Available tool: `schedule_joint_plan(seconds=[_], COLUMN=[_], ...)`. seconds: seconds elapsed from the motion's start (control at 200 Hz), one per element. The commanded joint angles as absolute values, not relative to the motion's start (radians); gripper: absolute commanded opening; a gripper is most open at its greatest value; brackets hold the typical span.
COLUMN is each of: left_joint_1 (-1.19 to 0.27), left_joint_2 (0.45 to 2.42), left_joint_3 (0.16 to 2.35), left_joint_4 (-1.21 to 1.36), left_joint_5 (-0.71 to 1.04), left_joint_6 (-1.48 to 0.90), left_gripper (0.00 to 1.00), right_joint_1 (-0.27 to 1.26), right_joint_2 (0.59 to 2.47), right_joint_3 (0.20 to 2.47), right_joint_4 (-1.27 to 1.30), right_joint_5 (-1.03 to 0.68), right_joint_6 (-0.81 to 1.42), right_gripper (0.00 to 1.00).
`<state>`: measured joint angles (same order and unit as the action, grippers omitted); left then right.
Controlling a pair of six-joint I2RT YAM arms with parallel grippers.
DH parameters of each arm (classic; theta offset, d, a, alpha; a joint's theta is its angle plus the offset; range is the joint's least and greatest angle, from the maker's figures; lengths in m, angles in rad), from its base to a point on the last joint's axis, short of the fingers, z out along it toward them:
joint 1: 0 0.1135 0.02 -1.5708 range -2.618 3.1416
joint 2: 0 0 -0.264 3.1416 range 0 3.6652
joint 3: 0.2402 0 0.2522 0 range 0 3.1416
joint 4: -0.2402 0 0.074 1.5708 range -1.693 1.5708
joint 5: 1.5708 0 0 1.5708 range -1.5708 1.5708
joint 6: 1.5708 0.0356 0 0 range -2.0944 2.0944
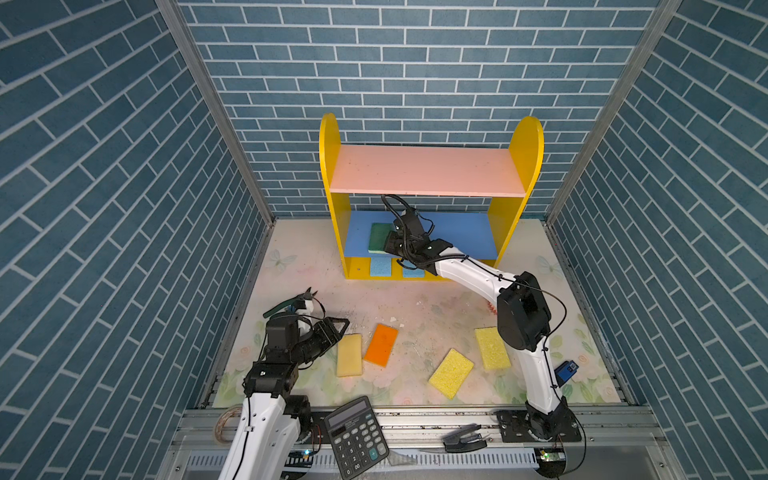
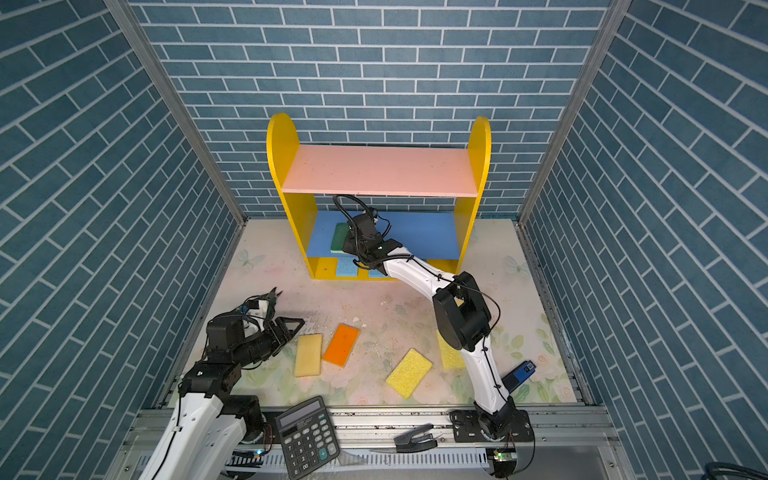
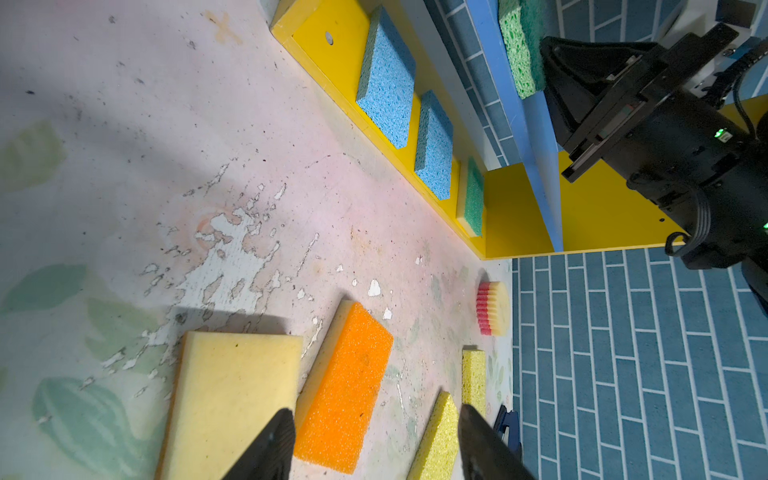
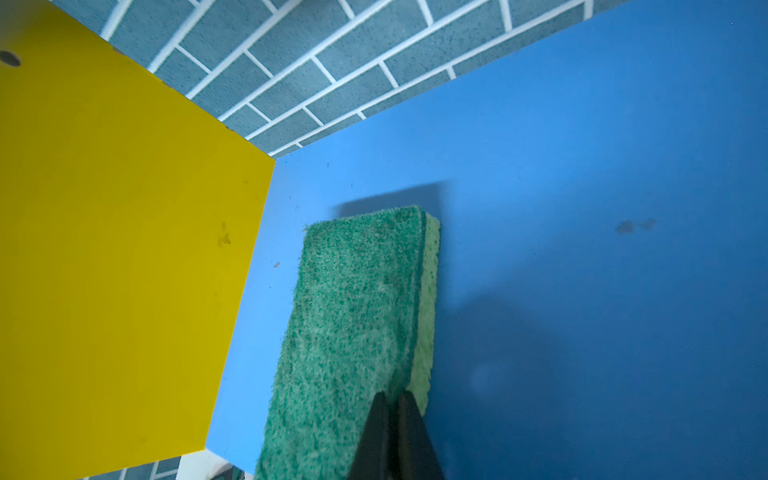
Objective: Place and organize the cleaning sponges onto the shelf
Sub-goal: 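Lower the dark green sponge flat onto the blue board with the right gripper, then open the right gripper and withdraw it from the shelf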
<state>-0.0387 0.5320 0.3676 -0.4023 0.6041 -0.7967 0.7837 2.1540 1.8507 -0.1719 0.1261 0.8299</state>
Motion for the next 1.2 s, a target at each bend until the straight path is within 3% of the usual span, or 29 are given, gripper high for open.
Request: schedule_joint_plan(seconds=[0.0,0.135,0.34,0.855,1.195], left_joint_1=[-0.033,-0.033,-0.033,-0.033,-0.032], left_joint_2=[0.525,0.529,0.535,0.532,0.544], left_joint_3=[0.351,0.350,0.352,0.357,0.392], left_joint_4=[-0.400,-0.391,-0.389,-0.394,-0.419], left_joint_5=[0.606,0.604,0.604,0.604,0.597], left_joint_6=[-0.791,-0.793,-0.794,-0.793,-0.754], left_gripper=[0.64,0.64,0.64,0.64,0.65], right_joint_1=[0.769,0.767,0.757,0.758,0.761], right_joint_2=[2.140,2.144,2.149,2.096,1.928], right_joint_3=[1.892,1.897,1.914,1.892,1.784], right_joint_4=[-0.186,-0.183,-0.185,-0.160,-0.169], right_joint_5=[0.121,0.117,0.091,0.076,0.083], right_joint_6=[0.812,0.808,0.801,0.805,0.749], right_gripper=[0.08,0.08,0.17,0.23,0.25])
